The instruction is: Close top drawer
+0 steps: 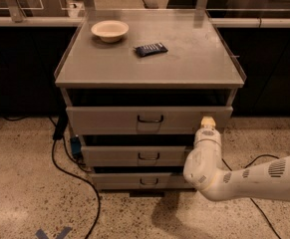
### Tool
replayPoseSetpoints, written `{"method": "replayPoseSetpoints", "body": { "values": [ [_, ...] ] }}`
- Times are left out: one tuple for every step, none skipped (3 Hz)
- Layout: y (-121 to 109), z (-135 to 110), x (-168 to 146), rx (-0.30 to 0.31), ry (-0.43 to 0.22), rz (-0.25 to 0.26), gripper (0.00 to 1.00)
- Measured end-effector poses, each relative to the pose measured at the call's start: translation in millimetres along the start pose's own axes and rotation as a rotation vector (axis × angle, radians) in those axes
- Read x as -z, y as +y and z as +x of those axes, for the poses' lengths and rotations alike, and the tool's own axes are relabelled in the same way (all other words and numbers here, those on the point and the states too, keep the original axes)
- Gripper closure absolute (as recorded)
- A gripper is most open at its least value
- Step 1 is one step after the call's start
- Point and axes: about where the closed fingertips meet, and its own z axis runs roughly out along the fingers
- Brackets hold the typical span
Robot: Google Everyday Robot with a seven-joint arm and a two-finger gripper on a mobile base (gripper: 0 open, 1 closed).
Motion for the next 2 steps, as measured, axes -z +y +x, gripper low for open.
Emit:
{"method": "replayPoseSetpoints", "body": {
  "values": [
    [-12.0, 10.1, 12.5, -0.022, 0.029, -0.002, 1.00],
    [-48.6, 45.3, 59.8, -0.115, 0.111, 0.014, 1.00]
  ]
}}
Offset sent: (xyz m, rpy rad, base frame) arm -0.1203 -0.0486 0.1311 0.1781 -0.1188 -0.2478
